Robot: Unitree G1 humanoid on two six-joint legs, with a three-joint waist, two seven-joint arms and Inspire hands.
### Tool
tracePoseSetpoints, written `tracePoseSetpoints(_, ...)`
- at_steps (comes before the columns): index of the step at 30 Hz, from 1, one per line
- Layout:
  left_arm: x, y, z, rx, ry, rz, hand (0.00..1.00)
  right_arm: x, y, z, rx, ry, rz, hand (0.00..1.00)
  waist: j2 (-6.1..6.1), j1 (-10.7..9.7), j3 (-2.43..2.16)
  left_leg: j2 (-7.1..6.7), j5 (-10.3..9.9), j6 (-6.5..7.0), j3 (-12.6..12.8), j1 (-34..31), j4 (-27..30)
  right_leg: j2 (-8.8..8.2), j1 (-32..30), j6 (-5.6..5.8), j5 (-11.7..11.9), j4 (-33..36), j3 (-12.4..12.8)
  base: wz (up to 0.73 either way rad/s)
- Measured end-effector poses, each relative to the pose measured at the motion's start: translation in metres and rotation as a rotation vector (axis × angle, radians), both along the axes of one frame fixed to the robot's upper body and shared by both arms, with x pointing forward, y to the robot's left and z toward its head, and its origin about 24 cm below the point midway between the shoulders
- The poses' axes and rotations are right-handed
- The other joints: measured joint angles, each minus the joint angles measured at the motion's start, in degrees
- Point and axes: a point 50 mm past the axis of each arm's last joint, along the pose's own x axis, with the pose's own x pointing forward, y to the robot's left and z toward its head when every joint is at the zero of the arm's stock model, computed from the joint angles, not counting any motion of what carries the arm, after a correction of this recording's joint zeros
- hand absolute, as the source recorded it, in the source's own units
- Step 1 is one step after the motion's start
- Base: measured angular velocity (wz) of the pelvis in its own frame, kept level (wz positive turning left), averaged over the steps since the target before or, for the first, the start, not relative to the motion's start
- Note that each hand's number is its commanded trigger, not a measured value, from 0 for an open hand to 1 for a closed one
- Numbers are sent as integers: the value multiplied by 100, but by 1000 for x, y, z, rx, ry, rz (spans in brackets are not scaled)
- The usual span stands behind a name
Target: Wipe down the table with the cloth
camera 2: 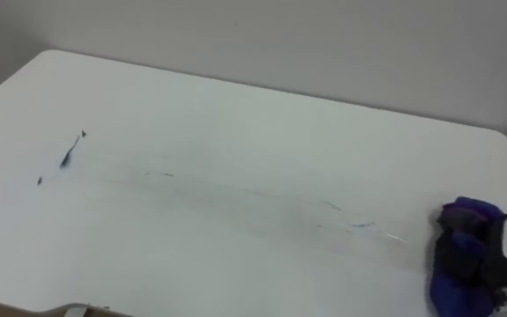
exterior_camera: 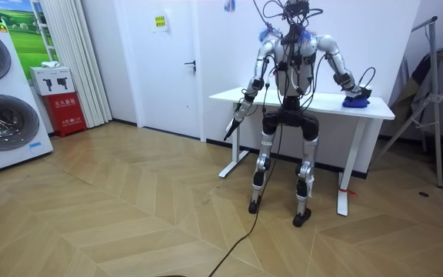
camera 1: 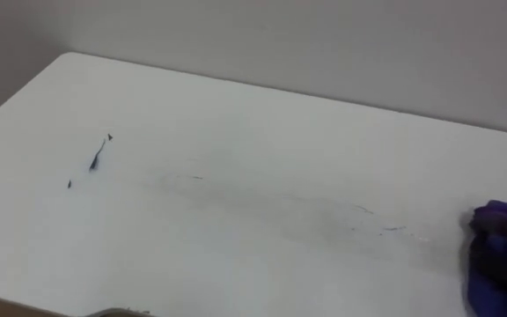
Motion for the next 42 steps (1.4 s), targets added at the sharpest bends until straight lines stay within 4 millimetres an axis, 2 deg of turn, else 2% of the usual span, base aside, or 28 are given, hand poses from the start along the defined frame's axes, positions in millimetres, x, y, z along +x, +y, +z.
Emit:
tracePoseSetpoints(6, 9, -2, -1, 26, -30, -7, 0, 2, 4, 0, 3, -3, 27, 0, 4, -73, 14, 0, 0, 0, 12, -7, 4, 0, 5, 0, 0, 1, 9, -1)
tracePoseSetpoints(14, 24, -2, -1, 42, -73, -11, 0, 6, 10, 0, 41, -21, 33, 0, 11, -207, 13, 2, -6, 7, 90, 87, -66, 3, -2, 1, 0, 8, 98, -5)
tracePoseSetpoints(21, 44, -2, -1, 37, -126, -10, 0, 5, 10, -1, 100, -49, -20, 0, 9, -229, 6, 2, -5, 8, 184, 112, -65, 9, -35, 7, 3, -1, 202, -7)
tracePoseSetpoints(24, 46, -3, -1, 35, -133, -8, 0, 13, 11, 1, 116, -42, -2, 0, 3, -339, 1, 2, -5, 8, 241, 92, -63, 8, -89, 7, 4, 14, 246, -9)
tracePoseSetpoints(30, 50, -5, -1, 31, -146, -9, 0, 21, 12, 8, 145, -39, 19, 0, -2, -388, -5, 5, -11, 18, 428, 82, -66, 6, -195, 8, 10, 97, 389, -13)
tracePoseSetpoints(33, 51, -4, -1, 40, -148, -6, 0, 21, 7, 13, 161, -81, -13, 0, 8, -487, -1, 4, -13, 21, 440, 76, -73, 8, -214, 12, 17, 104, 406, -2)
tracePoseSetpoints(37, 48, -4, -1, 53, -144, 4, 0, 17, -7, 23, 156, -166, -92, 0, 13, -482, -18, 5, -14, 22, 511, 86, -96, 24, -284, 12, 17, 146, 535, -14)
tracePoseSetpoints(42, 39, -4, -2, 37, -138, 59, 0, 13, -22, 40, 182, -367, -214, 0, -20, -535, -3, 0, -14, 22, 671, 93, -93, 24, -406, 12, 18, 223, 693, -15)
